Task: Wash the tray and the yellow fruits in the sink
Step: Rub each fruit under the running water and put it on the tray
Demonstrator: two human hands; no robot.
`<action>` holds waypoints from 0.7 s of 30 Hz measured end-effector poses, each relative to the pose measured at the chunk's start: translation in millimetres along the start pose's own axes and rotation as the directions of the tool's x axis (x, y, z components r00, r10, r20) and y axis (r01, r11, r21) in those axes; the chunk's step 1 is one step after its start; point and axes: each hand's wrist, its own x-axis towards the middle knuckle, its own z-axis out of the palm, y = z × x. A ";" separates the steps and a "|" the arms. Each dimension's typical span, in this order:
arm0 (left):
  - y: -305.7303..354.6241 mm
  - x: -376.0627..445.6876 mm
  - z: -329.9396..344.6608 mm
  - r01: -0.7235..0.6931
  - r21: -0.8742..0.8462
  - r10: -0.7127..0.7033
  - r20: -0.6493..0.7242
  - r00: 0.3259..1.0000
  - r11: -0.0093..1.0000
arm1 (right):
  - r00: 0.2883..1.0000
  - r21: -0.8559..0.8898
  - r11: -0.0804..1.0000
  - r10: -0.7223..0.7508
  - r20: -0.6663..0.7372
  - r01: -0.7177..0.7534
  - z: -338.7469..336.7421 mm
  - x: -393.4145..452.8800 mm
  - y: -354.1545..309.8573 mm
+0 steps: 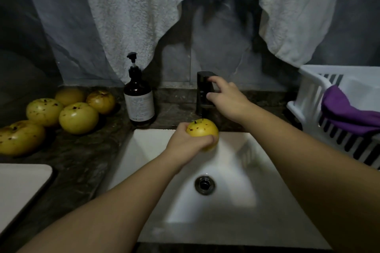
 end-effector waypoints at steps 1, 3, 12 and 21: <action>1.0 -0.7 1.0 0.007 -0.006 -0.007 0.010 1.000 1.000 | 1.000 0.011 1.000 -0.003 -0.003 0.003 0.6 0.0 0.4; 2.9 -1.9 2.4 0.019 -0.010 -0.018 0.020 1.000 1.000 | 1.000 0.038 0.999 -0.002 -0.008 0.002 1.7 -0.1 1.5; 0.8 -1.3 -1.8 0.130 -0.048 -0.127 0.060 0.990 0.990 | 0.980 0.336 0.939 0.128 -0.153 -0.070 8.8 -10.4 10.6; -11.0 15.0 -1.8 0.245 -0.232 -0.206 0.177 0.962 0.942 | 0.778 0.410 0.662 0.519 0.354 -0.628 42.9 -63.6 50.7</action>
